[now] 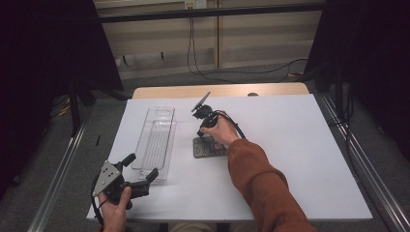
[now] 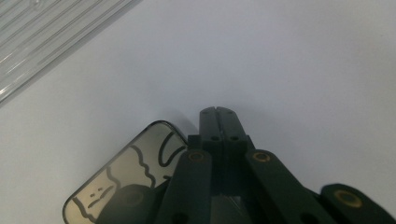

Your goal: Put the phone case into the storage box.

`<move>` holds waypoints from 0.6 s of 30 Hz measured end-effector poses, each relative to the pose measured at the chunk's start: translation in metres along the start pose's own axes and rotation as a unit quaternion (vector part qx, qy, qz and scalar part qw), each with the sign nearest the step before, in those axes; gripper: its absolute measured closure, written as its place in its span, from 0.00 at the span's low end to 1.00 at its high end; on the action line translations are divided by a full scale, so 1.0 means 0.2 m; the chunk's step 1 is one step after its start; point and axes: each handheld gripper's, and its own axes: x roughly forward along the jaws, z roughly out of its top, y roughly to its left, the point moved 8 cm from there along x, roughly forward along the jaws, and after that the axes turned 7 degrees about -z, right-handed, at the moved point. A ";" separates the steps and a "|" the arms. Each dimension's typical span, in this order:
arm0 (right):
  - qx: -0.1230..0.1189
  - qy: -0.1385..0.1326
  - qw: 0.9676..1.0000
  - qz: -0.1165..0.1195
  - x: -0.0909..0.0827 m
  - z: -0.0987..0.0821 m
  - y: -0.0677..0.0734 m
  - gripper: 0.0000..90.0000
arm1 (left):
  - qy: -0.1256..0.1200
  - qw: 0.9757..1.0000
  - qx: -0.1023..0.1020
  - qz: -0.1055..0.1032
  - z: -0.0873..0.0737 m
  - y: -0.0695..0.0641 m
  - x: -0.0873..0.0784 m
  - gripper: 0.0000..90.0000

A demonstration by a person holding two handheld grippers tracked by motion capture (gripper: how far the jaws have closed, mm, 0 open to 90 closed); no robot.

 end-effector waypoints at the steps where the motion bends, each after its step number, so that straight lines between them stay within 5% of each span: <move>1: -0.007 0.001 1.000 0.000 0.00 -0.01 0.00 1.00 | 0.000 1.000 0.000 0.000 0.00 0.00 0.00 0.03; 18: -0.045 0.007 0.999 0.011 -0.04 -0.09 0.14 1.00 | -0.001 1.000 -0.001 0.000 0.00 0.00 0.00 0.03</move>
